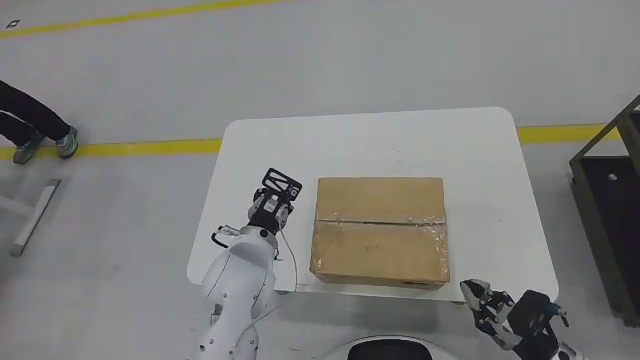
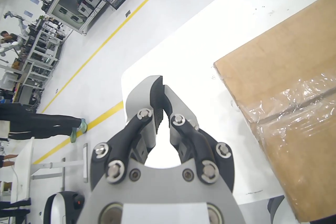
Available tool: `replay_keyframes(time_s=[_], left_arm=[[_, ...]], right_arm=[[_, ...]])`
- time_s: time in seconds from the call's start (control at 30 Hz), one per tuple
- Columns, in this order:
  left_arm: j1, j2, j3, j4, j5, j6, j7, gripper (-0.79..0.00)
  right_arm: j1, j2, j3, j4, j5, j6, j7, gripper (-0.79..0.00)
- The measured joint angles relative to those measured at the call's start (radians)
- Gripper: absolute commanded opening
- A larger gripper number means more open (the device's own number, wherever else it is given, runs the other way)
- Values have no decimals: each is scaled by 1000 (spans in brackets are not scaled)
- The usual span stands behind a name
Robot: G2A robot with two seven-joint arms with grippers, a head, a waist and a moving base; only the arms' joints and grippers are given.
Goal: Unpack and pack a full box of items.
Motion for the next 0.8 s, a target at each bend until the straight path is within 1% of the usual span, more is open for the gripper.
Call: replay_keyframes(time_s=[0.13,0.37,0.47,0.53,0.7,0.8], left_arm=[[0,0,0,0,0,0,0,0],[0,0,0,0,0,0,0,0],[0,0,0,0,0,0,0,0],[0,0,0,0,0,0,0,0],[0,0,0,0,0,0,0,0],[0,0,0,0,0,0,0,0]], right_arm=[[-1,6,-5,4,-53,-55,-15,-785],[30,11,-58,26,-154,-63,8,-785],[62,9,-92,56,-172,-23,36,-785],[93,5,-115,76,-180,33,81,-785],[183,-6,-186,127,-163,133,186,-785],[238,-13,-224,151,-137,168,223,-785]])
